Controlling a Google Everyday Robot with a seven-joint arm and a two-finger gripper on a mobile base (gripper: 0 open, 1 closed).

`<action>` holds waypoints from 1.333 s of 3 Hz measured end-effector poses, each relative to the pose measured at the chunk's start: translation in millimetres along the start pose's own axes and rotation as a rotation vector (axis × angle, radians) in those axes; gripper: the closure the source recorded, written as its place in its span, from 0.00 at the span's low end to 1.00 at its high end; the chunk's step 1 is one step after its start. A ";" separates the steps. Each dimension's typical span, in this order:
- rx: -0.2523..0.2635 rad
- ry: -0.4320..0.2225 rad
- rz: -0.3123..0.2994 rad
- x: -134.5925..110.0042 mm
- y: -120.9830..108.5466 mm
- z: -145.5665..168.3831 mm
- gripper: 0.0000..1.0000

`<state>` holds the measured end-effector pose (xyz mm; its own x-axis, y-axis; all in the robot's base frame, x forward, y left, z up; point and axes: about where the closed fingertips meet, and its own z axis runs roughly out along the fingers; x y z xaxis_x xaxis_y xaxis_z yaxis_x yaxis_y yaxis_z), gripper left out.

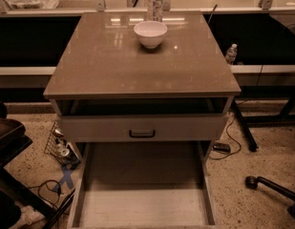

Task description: Place rxbar blueberry into middle drawer

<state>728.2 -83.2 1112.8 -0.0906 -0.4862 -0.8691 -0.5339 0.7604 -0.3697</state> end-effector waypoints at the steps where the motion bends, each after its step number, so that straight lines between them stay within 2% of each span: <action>1: 0.041 0.033 0.113 44.4 12.2 -89.9 1.00; 2: 0.025 0.069 0.114 64.9 19.9 -79.7 1.00; 3: 0.025 0.069 0.114 64.9 20.0 -79.7 1.00; 4: 0.023 0.053 0.146 78.5 26.8 -85.8 1.00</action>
Offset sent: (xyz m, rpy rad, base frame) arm -0.0676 -0.0396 0.0038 0.0699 0.0204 -0.0665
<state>634.7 -137.9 1062.9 -0.2100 -0.3912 -0.8960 -0.4928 0.8339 -0.2486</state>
